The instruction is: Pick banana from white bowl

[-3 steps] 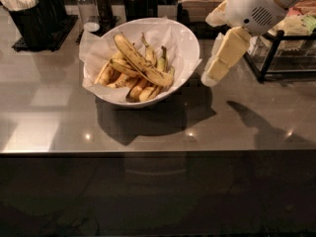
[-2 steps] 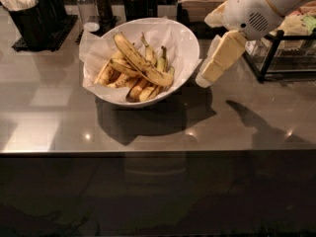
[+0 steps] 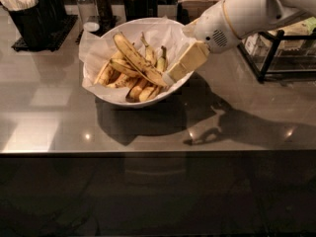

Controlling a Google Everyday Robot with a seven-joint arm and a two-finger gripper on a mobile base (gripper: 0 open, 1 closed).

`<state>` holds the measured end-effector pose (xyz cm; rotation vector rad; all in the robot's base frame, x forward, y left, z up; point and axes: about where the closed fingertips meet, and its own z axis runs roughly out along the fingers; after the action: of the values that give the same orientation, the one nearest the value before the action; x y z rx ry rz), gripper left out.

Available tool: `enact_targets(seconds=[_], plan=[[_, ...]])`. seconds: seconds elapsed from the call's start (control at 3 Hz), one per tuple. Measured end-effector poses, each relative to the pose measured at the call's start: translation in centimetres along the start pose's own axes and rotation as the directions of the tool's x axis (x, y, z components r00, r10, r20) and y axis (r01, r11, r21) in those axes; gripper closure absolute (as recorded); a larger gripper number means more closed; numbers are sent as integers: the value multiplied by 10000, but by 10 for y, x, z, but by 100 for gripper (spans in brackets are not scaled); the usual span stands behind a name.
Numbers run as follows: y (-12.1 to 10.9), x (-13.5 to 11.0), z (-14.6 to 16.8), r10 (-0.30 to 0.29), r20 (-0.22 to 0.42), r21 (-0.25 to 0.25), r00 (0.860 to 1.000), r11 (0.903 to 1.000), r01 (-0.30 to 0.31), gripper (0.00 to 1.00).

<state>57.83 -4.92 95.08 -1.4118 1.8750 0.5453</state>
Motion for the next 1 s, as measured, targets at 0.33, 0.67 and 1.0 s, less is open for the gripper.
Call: enact_targets(seconds=[0.33, 0.67, 1.0], plan=[[-7, -10, 29, 19, 376, -430, 9993, 9991, -2, 0], [-5, -10, 28, 7, 399, -350, 9992, 9994, 7, 0], [-1, -10, 44, 263, 842, -387, 9961, 9990, -231, 0]])
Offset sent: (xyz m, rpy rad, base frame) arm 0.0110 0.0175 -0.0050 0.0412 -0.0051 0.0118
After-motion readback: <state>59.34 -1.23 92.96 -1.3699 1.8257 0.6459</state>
